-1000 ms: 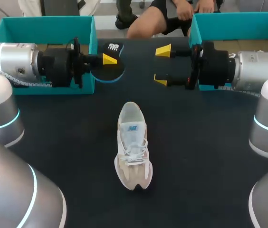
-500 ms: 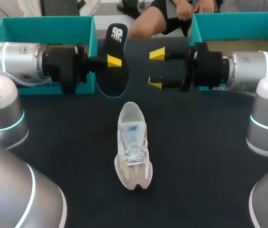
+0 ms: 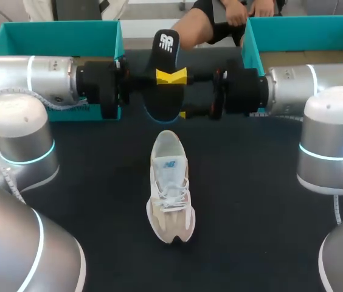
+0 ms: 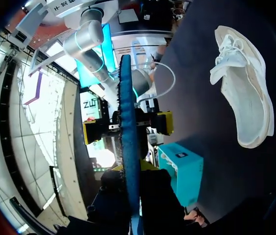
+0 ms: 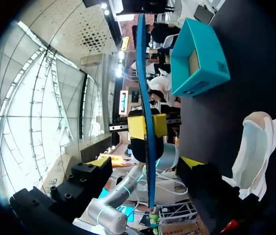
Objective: Take the shoe out of the shoebox, open the shoe tongue, remove and reinsert the insole, then place the shoe into the shoebox
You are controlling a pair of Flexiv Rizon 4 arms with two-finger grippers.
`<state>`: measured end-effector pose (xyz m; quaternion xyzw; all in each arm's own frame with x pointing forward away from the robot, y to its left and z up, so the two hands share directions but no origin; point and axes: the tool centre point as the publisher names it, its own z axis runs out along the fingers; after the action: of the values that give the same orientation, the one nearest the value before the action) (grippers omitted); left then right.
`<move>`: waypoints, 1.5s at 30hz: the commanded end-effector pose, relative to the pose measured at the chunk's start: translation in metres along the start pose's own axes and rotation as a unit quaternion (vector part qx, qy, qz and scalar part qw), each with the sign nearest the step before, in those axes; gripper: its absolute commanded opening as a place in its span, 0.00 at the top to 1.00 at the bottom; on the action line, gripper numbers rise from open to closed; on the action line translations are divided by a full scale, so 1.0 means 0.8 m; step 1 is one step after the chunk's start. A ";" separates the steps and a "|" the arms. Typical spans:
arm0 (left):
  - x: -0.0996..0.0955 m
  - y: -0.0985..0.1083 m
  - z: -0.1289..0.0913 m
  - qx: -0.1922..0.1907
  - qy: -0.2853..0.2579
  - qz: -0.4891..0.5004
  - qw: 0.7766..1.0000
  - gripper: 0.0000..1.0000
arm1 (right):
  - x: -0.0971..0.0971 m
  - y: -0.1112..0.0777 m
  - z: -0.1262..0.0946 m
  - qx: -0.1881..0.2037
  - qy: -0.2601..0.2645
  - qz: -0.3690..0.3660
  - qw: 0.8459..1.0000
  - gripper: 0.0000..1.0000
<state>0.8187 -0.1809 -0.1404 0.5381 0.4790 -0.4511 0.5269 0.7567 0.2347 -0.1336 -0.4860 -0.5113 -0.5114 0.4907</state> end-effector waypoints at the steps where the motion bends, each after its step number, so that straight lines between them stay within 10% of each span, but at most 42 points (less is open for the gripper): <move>1: 0.005 0.005 0.016 0.002 -0.001 -0.001 1.000 1.00 | -0.004 0.001 0.010 -0.003 0.002 0.002 1.000 0.47; 19: 0.001 -0.003 0.008 0.011 -0.028 -0.025 0.999 1.00 | -0.008 0.013 0.012 -0.005 0.003 0.006 1.000 0.69; 23: 0.000 -0.005 0.007 0.013 -0.030 -0.027 0.999 1.00 | -0.010 0.015 0.013 -0.005 0.003 0.012 1.000 1.00; 30: -0.005 -0.008 0.004 0.015 -0.035 -0.027 0.999 1.00 | -0.011 0.014 0.015 -0.007 0.000 0.017 1.000 1.00; 32: -0.005 -0.006 -0.001 0.016 -0.036 -0.036 0.999 0.19 | -0.011 0.014 0.015 -0.008 -0.001 0.017 1.000 1.00; 33: -0.005 -0.004 -0.004 0.006 -0.025 -0.039 0.999 0.00 | -0.011 0.014 0.015 -0.010 -0.002 0.016 1.000 1.00; 45: 0.012 -0.002 -0.079 -0.022 -0.002 -0.174 0.985 0.00 | -0.012 0.015 -0.003 -0.038 -0.027 -0.036 0.998 1.00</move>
<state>0.8295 -0.1412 -0.1478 0.4642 0.5462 -0.5098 0.4757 0.7751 0.2372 -0.1472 -0.4996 -0.5175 -0.5255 0.4543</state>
